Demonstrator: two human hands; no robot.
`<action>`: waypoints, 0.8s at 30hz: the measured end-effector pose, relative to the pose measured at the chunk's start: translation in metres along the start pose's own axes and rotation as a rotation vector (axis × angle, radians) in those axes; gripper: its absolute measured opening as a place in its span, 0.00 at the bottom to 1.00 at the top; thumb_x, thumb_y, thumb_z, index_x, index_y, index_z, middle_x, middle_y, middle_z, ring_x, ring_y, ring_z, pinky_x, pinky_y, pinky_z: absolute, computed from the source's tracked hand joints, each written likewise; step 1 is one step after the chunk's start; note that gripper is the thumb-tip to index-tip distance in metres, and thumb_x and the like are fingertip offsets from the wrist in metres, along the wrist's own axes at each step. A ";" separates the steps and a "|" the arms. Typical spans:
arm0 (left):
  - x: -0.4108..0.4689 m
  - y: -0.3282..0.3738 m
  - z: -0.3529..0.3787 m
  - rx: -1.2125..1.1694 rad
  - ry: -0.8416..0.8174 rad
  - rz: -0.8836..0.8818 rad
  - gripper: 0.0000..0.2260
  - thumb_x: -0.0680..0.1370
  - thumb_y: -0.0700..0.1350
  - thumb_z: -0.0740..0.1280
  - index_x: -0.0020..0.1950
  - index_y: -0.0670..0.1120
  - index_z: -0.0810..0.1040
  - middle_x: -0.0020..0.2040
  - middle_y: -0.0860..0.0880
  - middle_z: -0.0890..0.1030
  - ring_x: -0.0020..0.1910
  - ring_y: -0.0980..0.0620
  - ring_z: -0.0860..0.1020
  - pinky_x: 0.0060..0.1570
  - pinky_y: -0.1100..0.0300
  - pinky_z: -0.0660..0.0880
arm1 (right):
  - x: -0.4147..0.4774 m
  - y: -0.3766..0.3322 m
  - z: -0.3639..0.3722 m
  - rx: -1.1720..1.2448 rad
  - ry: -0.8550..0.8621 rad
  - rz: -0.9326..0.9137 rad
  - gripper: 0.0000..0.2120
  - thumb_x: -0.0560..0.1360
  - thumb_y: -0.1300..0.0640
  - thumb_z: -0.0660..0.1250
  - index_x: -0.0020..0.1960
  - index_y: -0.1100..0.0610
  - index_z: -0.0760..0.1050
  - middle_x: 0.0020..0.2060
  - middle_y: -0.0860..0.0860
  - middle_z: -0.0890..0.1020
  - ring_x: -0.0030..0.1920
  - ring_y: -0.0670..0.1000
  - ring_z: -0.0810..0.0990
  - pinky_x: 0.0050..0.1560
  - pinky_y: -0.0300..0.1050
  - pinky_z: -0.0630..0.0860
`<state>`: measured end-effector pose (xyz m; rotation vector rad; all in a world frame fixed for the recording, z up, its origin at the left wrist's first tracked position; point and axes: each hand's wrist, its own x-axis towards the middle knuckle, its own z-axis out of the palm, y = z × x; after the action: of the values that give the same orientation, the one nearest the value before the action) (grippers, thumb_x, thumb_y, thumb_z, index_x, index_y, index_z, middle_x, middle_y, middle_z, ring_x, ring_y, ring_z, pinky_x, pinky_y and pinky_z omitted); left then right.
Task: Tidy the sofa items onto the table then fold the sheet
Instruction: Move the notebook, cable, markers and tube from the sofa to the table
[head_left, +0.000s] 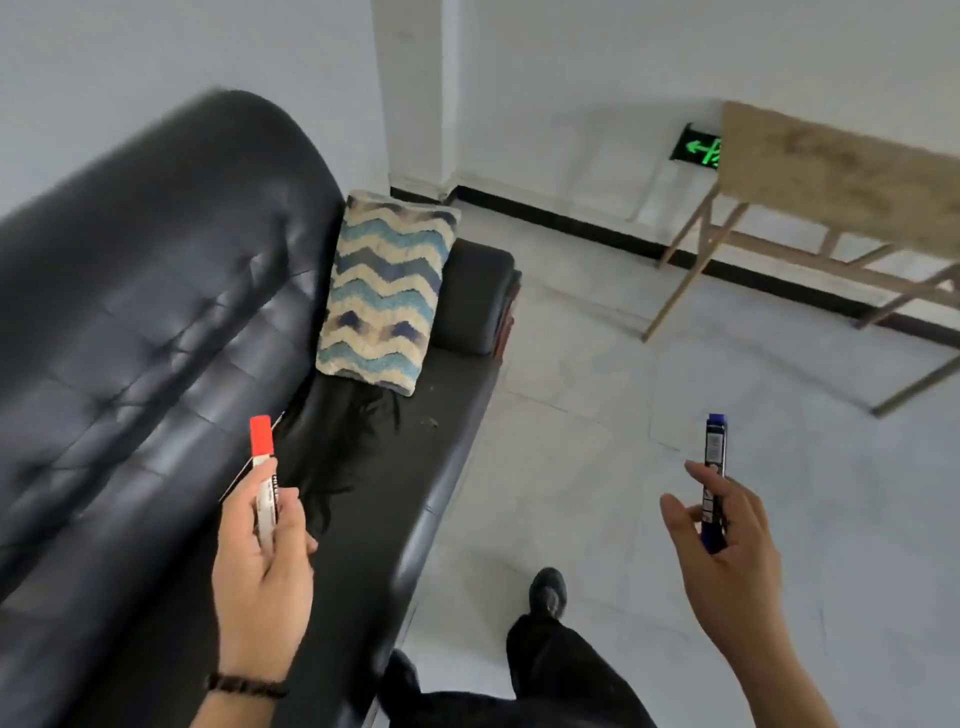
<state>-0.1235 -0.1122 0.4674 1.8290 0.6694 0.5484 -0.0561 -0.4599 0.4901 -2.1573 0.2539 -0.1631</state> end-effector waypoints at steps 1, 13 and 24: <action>-0.002 0.011 0.019 0.000 -0.048 0.028 0.15 0.81 0.46 0.63 0.63 0.63 0.71 0.42 0.44 0.77 0.28 0.57 0.74 0.25 0.67 0.72 | 0.002 0.013 -0.021 0.013 0.065 0.021 0.15 0.75 0.49 0.69 0.59 0.36 0.72 0.54 0.41 0.74 0.47 0.36 0.77 0.48 0.43 0.71; -0.107 0.130 0.309 0.083 -0.466 0.288 0.19 0.79 0.44 0.64 0.68 0.58 0.68 0.58 0.50 0.76 0.52 0.49 0.79 0.53 0.45 0.78 | 0.063 0.195 -0.218 0.106 0.400 0.216 0.19 0.74 0.51 0.71 0.61 0.36 0.70 0.56 0.38 0.71 0.50 0.35 0.77 0.43 0.31 0.69; -0.108 0.182 0.532 0.135 -0.614 0.295 0.20 0.78 0.43 0.65 0.71 0.51 0.68 0.60 0.49 0.76 0.56 0.53 0.78 0.50 0.69 0.76 | 0.246 0.274 -0.291 0.080 0.342 0.290 0.19 0.74 0.51 0.71 0.62 0.39 0.71 0.56 0.34 0.71 0.51 0.35 0.77 0.40 0.25 0.71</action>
<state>0.1759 -0.5995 0.4565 2.0929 0.0207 0.1050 0.0876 -0.9033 0.4322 -1.9789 0.7389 -0.3683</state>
